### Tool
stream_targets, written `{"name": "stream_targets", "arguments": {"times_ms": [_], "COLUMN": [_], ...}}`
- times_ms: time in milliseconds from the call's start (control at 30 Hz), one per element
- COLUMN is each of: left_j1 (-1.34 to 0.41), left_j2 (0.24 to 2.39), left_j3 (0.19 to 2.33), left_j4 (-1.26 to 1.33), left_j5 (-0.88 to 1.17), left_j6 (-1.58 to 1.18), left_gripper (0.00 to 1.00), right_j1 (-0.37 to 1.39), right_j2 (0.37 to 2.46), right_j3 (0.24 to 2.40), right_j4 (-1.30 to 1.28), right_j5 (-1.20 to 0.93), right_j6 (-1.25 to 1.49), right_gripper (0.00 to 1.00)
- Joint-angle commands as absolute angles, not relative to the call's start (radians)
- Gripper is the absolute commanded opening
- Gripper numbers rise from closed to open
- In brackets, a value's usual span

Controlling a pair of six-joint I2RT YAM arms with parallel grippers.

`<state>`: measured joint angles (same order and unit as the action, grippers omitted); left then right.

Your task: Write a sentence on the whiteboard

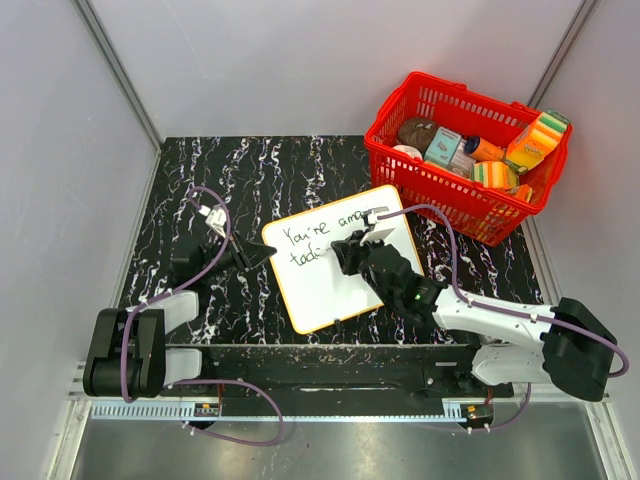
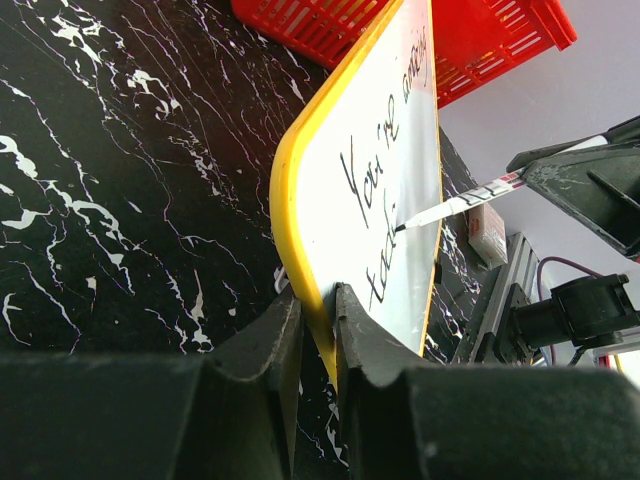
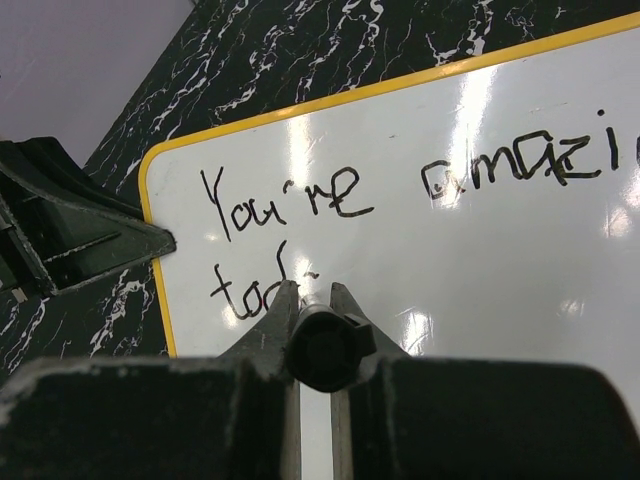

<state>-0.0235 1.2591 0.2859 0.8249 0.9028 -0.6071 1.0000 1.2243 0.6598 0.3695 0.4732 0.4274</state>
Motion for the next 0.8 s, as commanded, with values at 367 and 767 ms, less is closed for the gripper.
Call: {"name": "stream_targets", "arguments": {"times_ms": [367, 767], "left_j1": [-0.028, -0.028], "left_j2": [1.266, 1.266], "left_j3": [0.287, 0.288], "left_j4": [0.836, 0.834], "left_j5": [0.89, 0.89], "left_j6": [-0.531, -0.531], "left_gripper": [0.0, 0.0], "right_j1": [0.985, 0.983], "right_j2": [1.246, 1.226], "right_j3": [0.729, 0.698], "right_j4": [0.394, 0.364], "right_j5": [0.555, 0.525], "right_j6": [0.399, 0.405], "right_gripper": [0.0, 0.0]}}
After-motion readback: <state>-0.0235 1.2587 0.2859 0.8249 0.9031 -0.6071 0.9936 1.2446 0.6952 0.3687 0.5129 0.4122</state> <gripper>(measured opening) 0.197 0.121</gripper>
